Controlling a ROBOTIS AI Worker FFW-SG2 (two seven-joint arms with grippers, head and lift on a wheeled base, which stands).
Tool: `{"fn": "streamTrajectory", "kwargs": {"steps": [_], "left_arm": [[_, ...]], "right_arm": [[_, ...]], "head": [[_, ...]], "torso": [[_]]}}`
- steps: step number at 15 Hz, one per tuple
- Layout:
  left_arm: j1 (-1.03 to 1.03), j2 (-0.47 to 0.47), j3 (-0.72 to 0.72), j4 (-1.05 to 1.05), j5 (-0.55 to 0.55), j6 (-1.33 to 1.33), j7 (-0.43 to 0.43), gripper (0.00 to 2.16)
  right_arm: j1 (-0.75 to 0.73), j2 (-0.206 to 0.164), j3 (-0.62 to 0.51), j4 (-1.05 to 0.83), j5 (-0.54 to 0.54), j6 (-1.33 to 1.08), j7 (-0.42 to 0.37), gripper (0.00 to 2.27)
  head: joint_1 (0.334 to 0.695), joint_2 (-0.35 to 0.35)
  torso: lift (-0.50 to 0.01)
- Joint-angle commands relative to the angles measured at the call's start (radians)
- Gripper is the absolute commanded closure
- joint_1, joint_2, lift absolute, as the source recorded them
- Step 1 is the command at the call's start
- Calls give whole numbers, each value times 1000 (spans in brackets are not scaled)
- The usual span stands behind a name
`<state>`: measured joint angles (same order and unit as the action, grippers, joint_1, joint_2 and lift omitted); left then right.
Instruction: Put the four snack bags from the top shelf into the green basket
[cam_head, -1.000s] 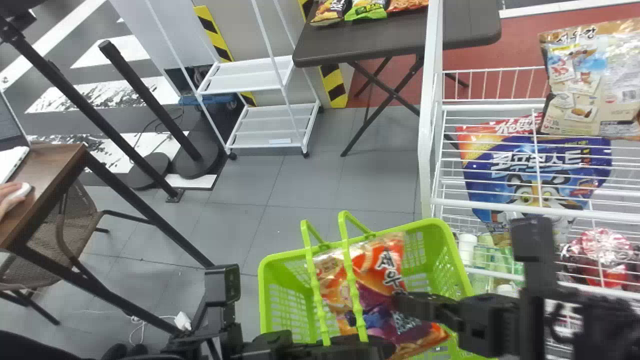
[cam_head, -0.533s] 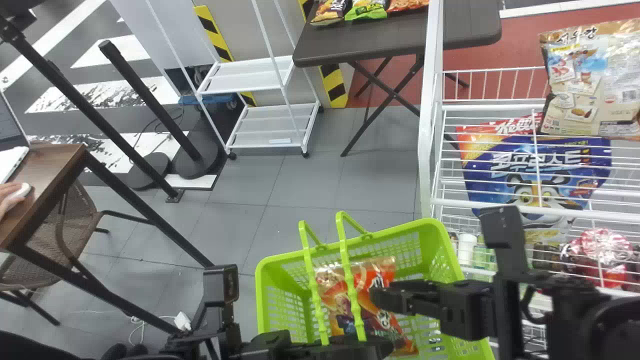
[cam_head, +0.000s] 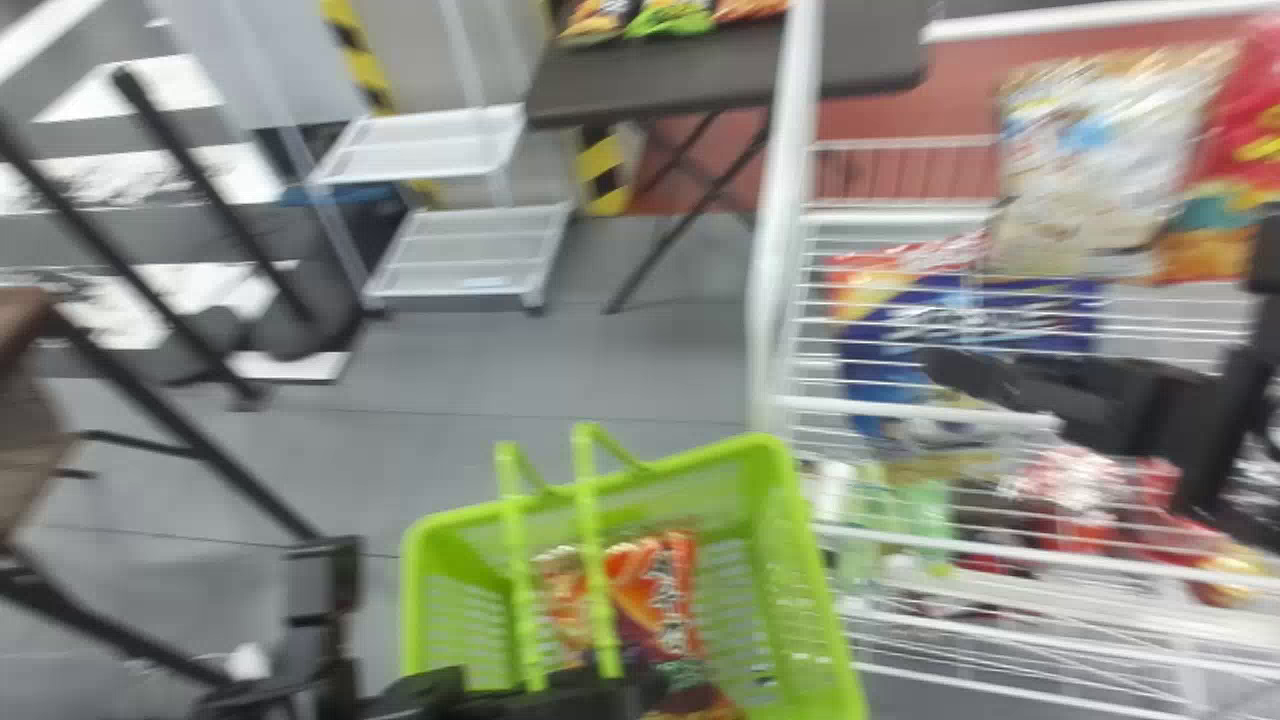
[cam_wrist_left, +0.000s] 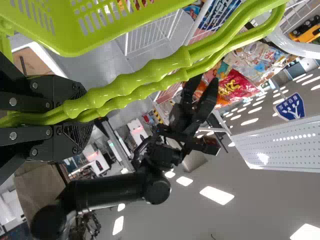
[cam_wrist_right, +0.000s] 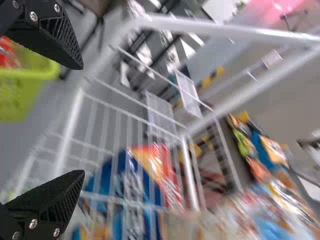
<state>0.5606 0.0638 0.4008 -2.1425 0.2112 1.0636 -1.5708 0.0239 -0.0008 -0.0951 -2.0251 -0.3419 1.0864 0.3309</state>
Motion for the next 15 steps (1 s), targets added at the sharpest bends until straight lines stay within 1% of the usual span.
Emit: {"fn": "streamTrajectory", "kwargs": {"steps": [1, 2, 5, 6, 8, 9, 10, 11, 12, 13, 14, 15], "left_arm": [[-7, 4, 0, 4, 1, 0, -10, 2145], [-7, 5, 0, 6, 1, 0, -10, 2145], [-7, 10, 16, 16, 5, 0, -10, 2145], [-5, 10, 20, 16, 8, 0, -10, 2145], [-5, 10, 21, 18, 8, 0, -10, 2145], [-5, 10, 21, 18, 10, 0, -10, 2145], [-5, 10, 21, 19, 10, 0, -10, 2145], [-5, 10, 21, 26, 11, 0, -10, 2145], [-7, 10, 23, 32, 13, -3, -10, 2145], [-7, 10, 27, 32, 14, -3, -10, 2145], [-7, 10, 27, 32, 14, -3, -10, 2145], [-7, 11, 27, 32, 16, -3, -10, 2145]], "right_arm": [[-90, -4, 6, 111, 98, -105, -33, 63], [-142, -4, 12, 167, 149, -124, -50, 66], [-260, -4, 49, 335, 300, -225, -145, 63], [-302, -4, 60, 401, 322, -246, -158, 56], [-369, -4, 75, 517, 328, -280, -158, 49], [-394, -4, 89, 563, 331, -289, -156, 107], [-400, -4, 94, 577, 331, -289, -147, 343], [-397, -4, 95, 577, 330, -299, -127, 809], [-387, -4, 94, 574, 323, -317, -113, 1598], [-374, -4, 94, 565, 320, -317, -124, 2145], [-357, -4, 91, 548, 320, -335, -125, 2243], [-340, -4, 89, 534, 317, -372, -125, 2246]], "head": [[695, 82], [695, 36], [695, -15], [695, -40], [695, -48], [695, -45], [695, -42], [695, -37], [695, -25], [695, -18], [695, -14], [695, -13]], "torso": [[0], [0], [0], [0], [0], [0], [0], [0], [0], [0], [0], [0]]}}
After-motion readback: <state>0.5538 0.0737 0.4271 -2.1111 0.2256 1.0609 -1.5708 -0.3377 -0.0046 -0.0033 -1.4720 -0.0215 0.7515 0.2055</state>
